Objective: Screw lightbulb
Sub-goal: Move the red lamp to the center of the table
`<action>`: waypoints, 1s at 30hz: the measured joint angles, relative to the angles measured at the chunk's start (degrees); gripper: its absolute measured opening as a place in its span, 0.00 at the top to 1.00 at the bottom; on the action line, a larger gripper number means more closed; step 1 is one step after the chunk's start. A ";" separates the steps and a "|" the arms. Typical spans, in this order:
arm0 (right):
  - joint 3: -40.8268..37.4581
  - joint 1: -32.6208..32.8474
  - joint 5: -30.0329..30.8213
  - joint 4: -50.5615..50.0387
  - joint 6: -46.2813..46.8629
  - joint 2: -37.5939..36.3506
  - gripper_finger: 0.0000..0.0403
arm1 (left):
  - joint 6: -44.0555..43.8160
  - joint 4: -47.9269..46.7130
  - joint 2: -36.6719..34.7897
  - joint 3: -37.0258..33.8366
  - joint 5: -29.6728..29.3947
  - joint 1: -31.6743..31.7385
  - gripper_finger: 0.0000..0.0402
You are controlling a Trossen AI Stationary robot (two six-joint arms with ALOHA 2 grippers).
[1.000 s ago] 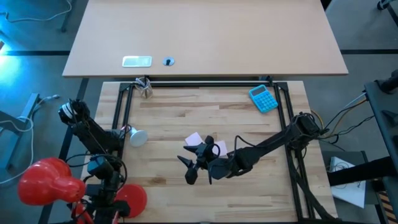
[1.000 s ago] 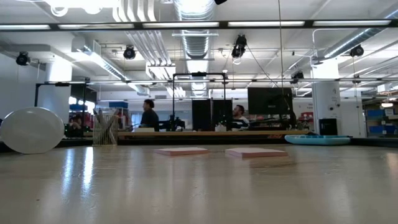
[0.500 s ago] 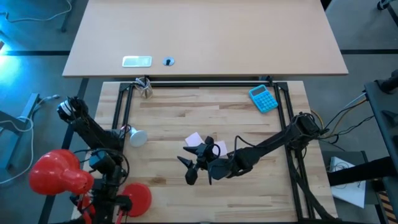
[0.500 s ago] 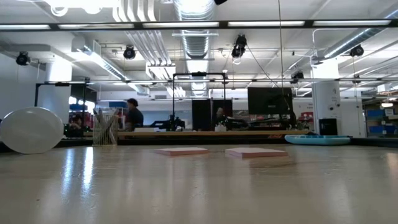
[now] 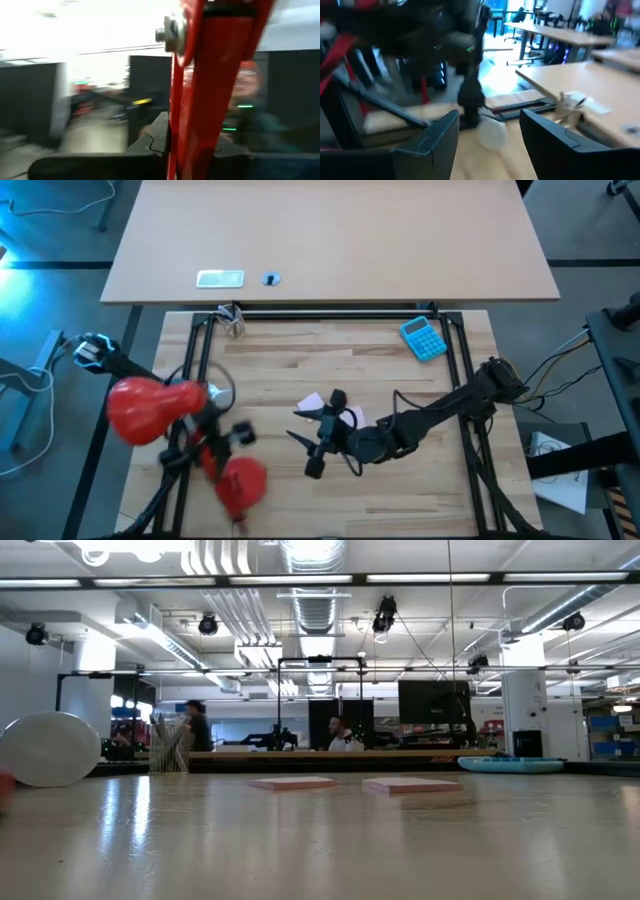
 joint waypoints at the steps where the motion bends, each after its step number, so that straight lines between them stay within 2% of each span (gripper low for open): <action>1: 0.12 0.01 -0.04 -1.55 -1.11 -0.99 0.49 | 0.05 -2.51 -1.20 0.12 -0.49 2.95 0.93; 3: 0.09 -0.28 -0.07 -6.24 -2.56 -3.74 0.49 | 0.41 -8.12 -3.22 0.46 -1.93 8.71 0.93; 6: -0.55 -1.14 0.02 -11.40 -4.85 -7.63 0.49 | 0.53 -15.08 -2.63 2.01 -3.92 17.04 0.93; 12: -5.55 -2.86 -1.67 -13.38 -9.06 -13.98 0.49 | -5.70 -15.62 9.28 5.58 -3.94 29.79 0.93; 14: -8.22 -3.39 1.18 -14.26 -5.75 -16.54 0.49 | -7.16 -16.10 13.94 6.93 -2.88 32.21 0.93; 18: -14.17 -3.60 10.45 -21.46 7.49 -20.88 0.49 | -10.78 -16.95 24.34 9.96 3.79 34.69 0.93; 23: -21.71 -1.92 11.75 -24.12 20.42 -25.21 0.49 | -14.03 -13.13 35.10 14.79 7.37 35.72 0.93; 26: -24.90 -0.83 11.66 -25.11 24.96 -26.20 0.49 | -14.76 -15.34 41.30 17.08 9.35 35.69 0.93; 30: -28.00 -0.27 11.49 -25.16 27.90 -26.95 0.49 | -16.15 -12.85 48.18 20.31 10.24 35.59 0.93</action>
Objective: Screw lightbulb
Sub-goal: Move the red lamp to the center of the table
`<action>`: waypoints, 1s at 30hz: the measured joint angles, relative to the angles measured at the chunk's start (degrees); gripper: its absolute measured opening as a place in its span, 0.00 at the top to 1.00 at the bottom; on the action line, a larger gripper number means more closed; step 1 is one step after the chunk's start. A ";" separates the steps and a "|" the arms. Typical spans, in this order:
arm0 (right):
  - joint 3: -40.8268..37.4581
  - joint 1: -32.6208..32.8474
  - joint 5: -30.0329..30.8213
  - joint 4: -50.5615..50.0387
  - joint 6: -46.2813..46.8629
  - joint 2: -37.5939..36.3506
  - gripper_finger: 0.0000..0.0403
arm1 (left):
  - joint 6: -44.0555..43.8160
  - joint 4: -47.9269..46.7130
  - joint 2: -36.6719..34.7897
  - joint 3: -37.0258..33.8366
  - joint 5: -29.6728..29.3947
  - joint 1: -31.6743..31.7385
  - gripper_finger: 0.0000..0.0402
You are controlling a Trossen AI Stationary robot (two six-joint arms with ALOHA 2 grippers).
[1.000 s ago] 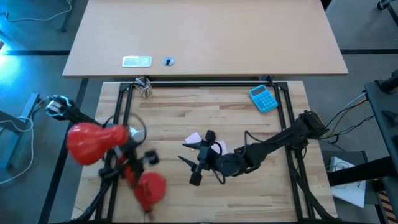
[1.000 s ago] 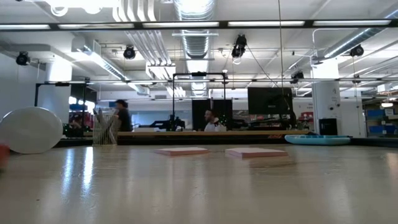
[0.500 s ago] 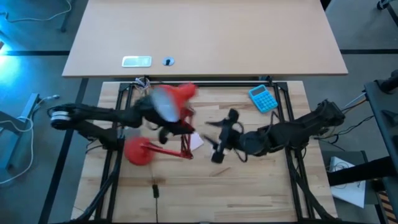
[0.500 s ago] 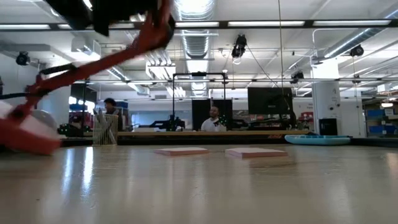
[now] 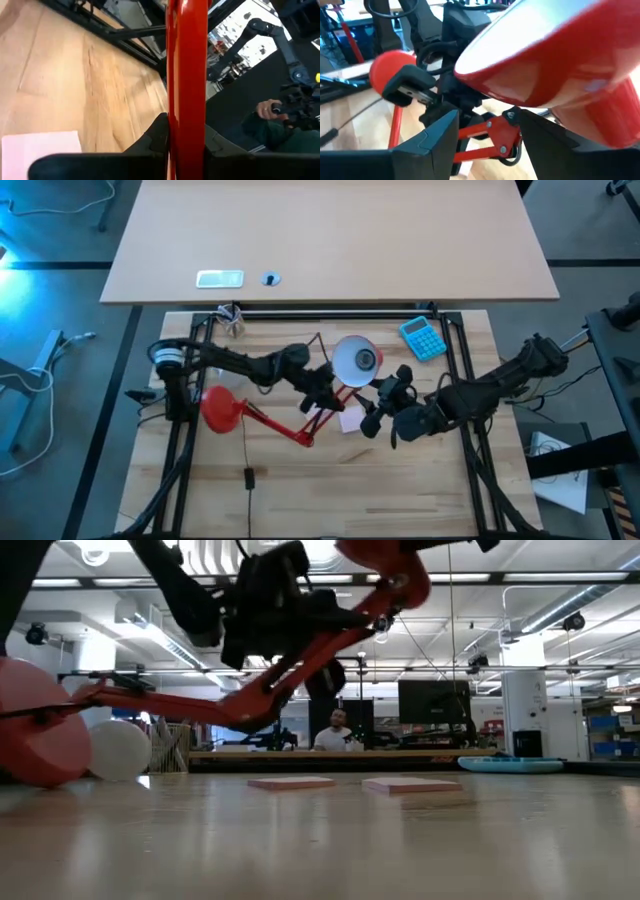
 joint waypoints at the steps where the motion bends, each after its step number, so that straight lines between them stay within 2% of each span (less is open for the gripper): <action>1: -0.76 0.01 -0.43 -0.73 0.69 -0.24 0.49 | -0.23 0.65 1.47 0.28 0.13 -0.18 0.93; 5: -2.09 0.06 -3.26 -6.67 5.20 -0.78 0.47 | -2.57 4.62 5.92 0.14 0.28 -0.79 0.93; 9: -2.09 0.01 -3.45 -14.33 8.79 -0.94 0.43 | -3.98 6.83 8.56 -0.23 -2.67 -0.88 0.92; 17: -0.59 0.65 -6.64 -15.20 8.93 -0.59 0.38 | -4.52 6.54 11.34 -0.99 -5.65 -1.42 0.91; 20: 2.23 0.94 -8.46 -14.28 6.83 -1.34 0.39 | -5.43 5.13 11.97 -1.24 -9.70 -1.96 0.91; 25: 8.15 1.94 -12.63 -19.85 -1.26 -1.18 0.39 | -5.17 3.97 11.97 -1.42 -10.18 -2.69 0.91; 30: 7.98 -0.08 -14.27 -21.91 -11.23 -0.86 0.37 | -5.32 3.04 11.94 -1.40 -10.41 -2.78 0.91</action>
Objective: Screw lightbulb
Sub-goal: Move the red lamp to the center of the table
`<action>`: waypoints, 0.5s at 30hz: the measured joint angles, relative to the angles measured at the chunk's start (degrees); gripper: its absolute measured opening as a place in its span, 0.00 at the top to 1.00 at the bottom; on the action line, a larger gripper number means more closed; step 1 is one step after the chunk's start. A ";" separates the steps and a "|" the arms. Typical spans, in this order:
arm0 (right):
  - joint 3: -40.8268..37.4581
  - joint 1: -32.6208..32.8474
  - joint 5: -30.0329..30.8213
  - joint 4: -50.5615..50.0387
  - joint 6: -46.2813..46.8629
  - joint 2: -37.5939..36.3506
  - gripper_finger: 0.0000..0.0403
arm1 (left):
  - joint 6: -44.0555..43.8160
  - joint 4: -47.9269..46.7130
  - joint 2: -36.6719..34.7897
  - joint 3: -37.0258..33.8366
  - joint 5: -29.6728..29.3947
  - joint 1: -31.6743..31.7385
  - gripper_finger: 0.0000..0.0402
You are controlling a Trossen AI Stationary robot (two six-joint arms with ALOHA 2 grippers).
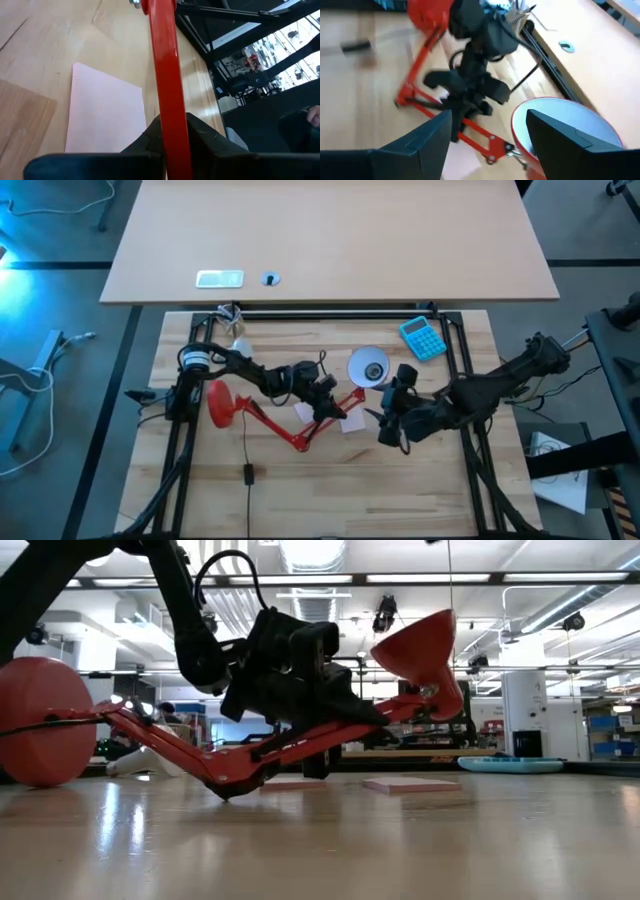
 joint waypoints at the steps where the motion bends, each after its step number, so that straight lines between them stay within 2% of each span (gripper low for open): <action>1: -0.70 -1.11 -1.32 -0.51 -1.42 0.32 0.37 | 0.06 -0.55 -0.02 0.00 -0.01 -0.08 0.91; 8: -6.79 -9.94 -10.65 -1.06 -7.24 1.32 0.39 | 1.88 -4.01 -0.19 0.15 -1.91 -0.83 0.85; 15: -13.61 -14.96 -16.23 2.39 -9.85 1.26 0.39 | 3.61 -5.84 -1.03 0.10 -2.55 -1.60 0.65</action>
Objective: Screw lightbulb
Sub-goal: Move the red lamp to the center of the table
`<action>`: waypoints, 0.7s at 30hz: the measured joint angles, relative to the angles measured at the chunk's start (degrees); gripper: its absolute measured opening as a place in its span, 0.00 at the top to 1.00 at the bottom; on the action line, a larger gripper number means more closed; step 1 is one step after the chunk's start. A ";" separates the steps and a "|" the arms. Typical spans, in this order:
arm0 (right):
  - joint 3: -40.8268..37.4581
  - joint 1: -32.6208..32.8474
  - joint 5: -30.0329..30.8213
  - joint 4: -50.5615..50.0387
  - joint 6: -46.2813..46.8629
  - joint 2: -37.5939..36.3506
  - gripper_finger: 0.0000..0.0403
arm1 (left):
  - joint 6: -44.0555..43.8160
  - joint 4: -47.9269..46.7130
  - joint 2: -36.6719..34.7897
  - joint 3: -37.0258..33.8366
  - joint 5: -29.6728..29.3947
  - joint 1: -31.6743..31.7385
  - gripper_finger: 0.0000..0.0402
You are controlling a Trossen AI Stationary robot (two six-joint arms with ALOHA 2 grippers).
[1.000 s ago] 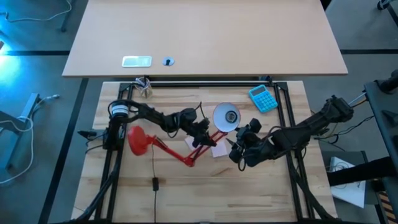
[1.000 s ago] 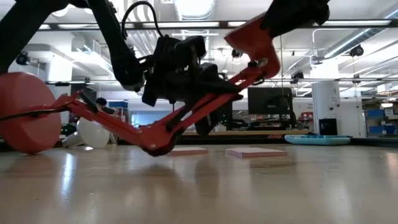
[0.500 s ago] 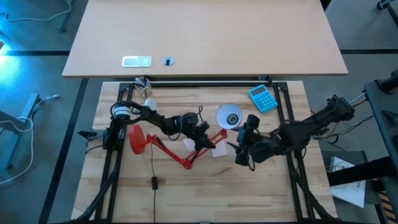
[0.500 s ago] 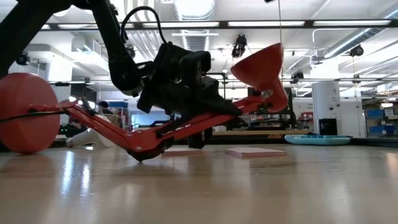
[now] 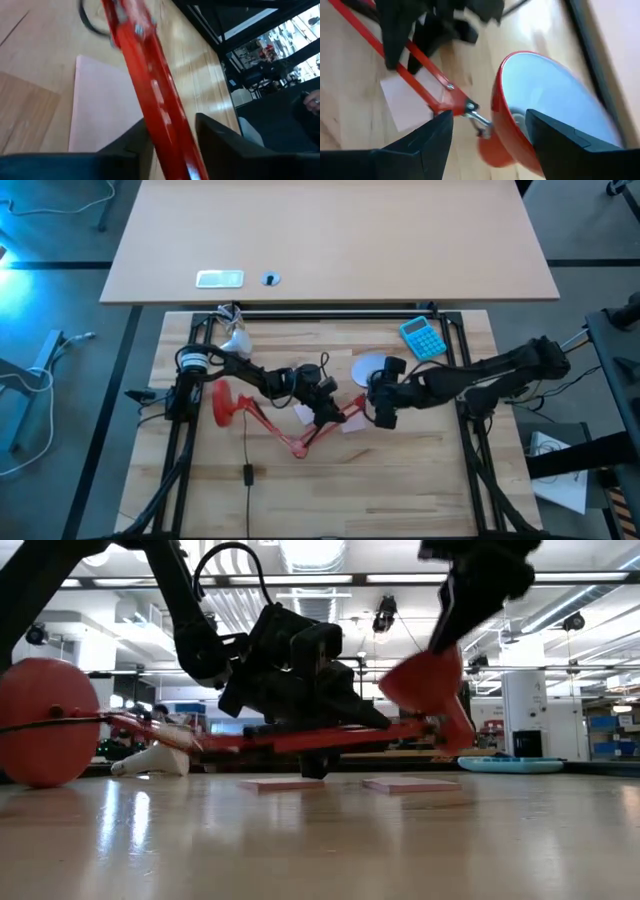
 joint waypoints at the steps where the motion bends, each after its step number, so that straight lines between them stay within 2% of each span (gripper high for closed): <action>1: -1.18 -0.43 -1.17 0.94 -0.02 0.05 0.39 | 0.17 -0.16 -0.21 -0.07 0.06 -0.05 0.61; 5: -5.43 -1.22 -3.05 4.01 1.15 0.03 0.38 | 0.88 -3.82 -2.62 -0.49 1.18 -0.08 0.48; 8: -7.48 -1.22 -3.99 5.16 3.53 0.16 0.40 | 2.70 -10.44 -5.33 -0.61 0.80 -0.12 0.42; 11: -8.37 -0.35 -5.01 5.41 6.29 0.05 0.41 | 6.77 -19.91 -9.07 -0.54 -4.44 -0.16 0.39; 15: -8.16 1.93 -5.47 5.08 7.10 0.07 0.42 | 10.86 -30.03 -13.33 -0.59 -16.07 -0.41 0.39; 21: -6.05 4.09 -5.09 5.25 3.40 0.07 0.42 | 10.32 -29.68 -16.63 -1.67 -19.15 -4.53 0.40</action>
